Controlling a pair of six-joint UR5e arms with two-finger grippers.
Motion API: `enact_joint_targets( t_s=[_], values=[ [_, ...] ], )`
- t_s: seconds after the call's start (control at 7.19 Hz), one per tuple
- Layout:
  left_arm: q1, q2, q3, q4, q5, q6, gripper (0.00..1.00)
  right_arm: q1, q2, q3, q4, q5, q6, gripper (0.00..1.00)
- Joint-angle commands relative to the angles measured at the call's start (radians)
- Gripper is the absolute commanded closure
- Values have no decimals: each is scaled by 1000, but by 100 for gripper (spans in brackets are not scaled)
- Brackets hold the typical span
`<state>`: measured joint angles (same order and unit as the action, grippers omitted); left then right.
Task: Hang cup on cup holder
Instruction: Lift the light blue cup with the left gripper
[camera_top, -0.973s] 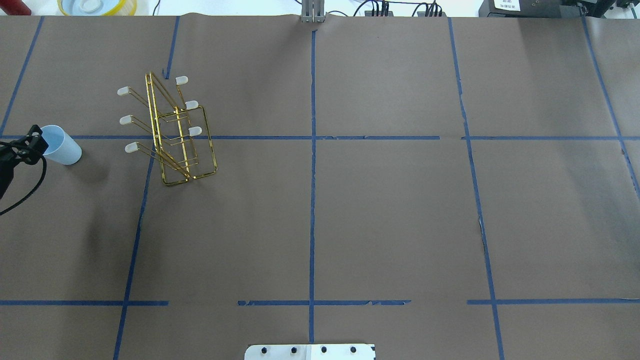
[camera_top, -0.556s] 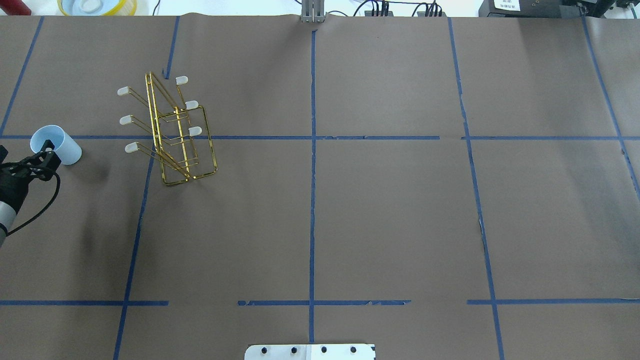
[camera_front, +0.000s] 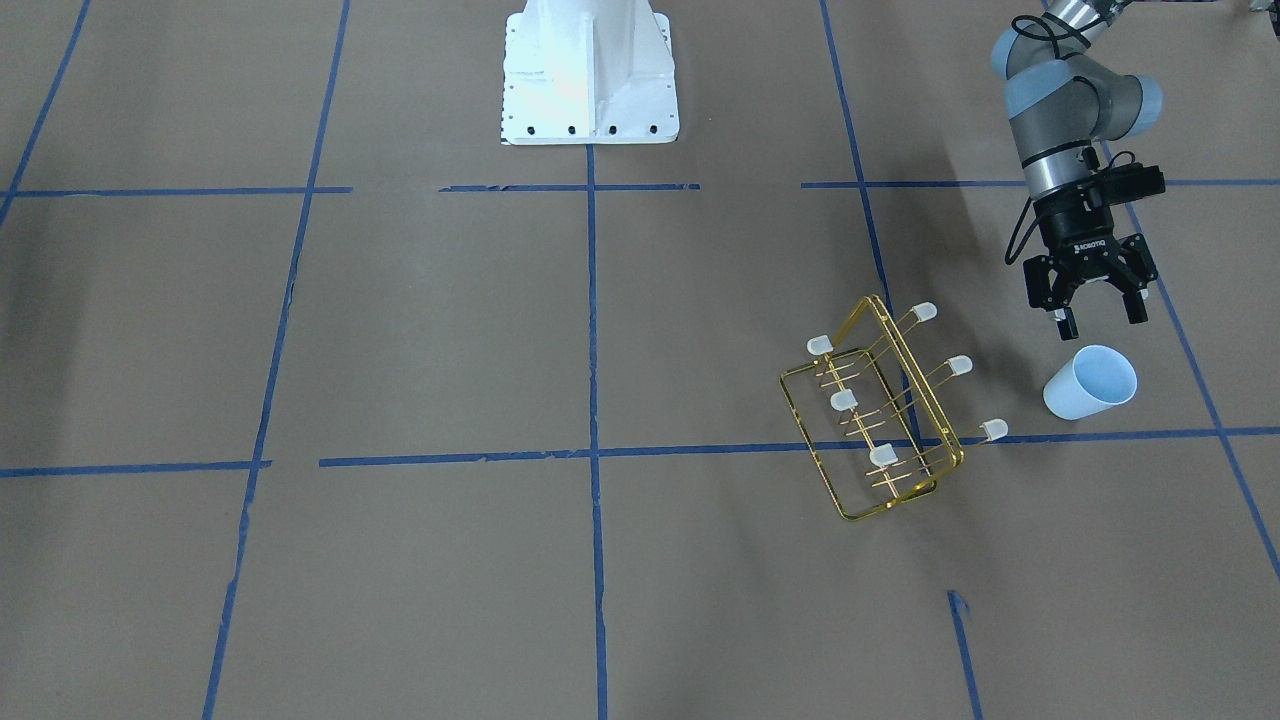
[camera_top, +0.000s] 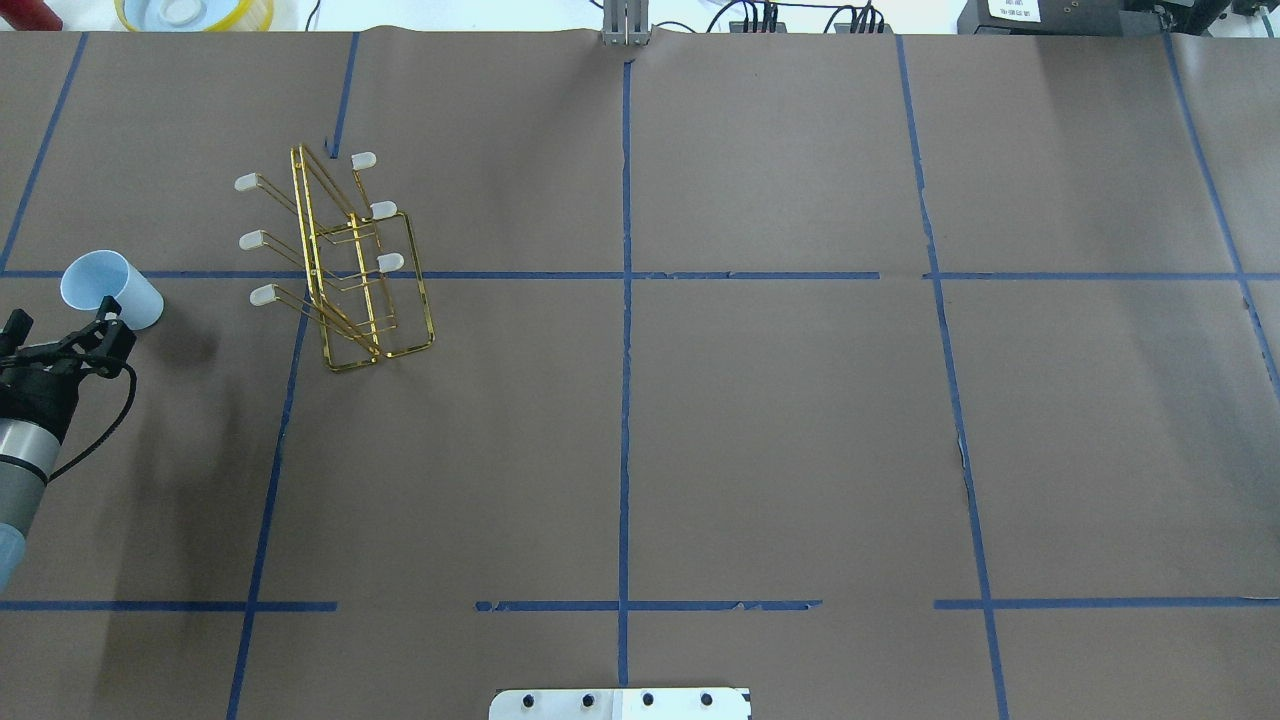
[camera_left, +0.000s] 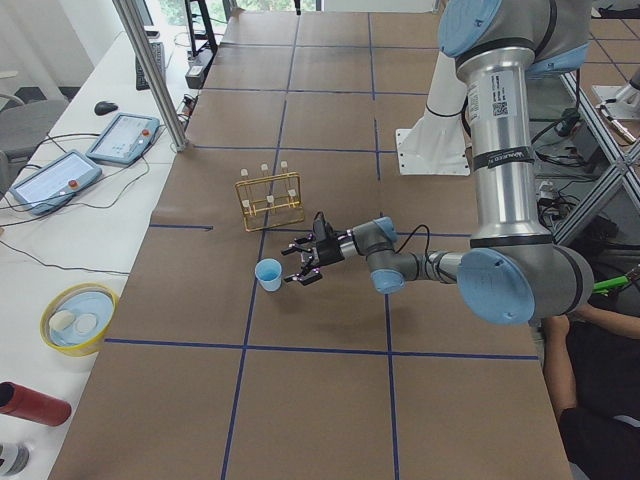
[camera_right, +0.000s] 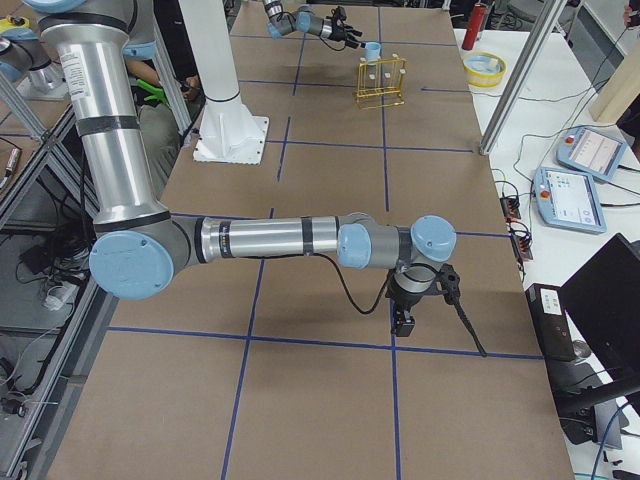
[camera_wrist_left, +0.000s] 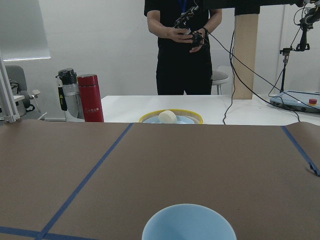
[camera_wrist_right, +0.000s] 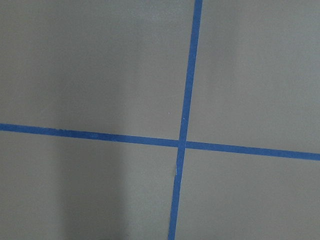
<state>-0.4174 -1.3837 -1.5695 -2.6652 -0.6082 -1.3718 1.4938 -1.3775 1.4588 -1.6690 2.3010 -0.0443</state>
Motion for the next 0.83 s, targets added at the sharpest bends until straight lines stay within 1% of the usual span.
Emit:
enact_joint_targets(
  t_s=[0.0, 0.14, 0.42, 0.56, 0.7],
  values=[
    [6, -49, 69, -21, 25, -4, 1, 0, 0, 0, 0, 0, 0, 0],
    [11, -64, 90, -22, 25, -4, 1, -1, 0, 0, 0, 0, 0, 0],
    [23, -64, 101, -28, 25, -6, 1, 0, 0, 0, 0, 0, 0, 0],
    [46, -64, 149, -98, 25, 0, 1, 0, 0, 0, 0, 0, 0, 0],
    [67, -66, 163, -110, 24, 2, 1, 0, 0, 0, 0, 0, 0, 0]
  ],
)
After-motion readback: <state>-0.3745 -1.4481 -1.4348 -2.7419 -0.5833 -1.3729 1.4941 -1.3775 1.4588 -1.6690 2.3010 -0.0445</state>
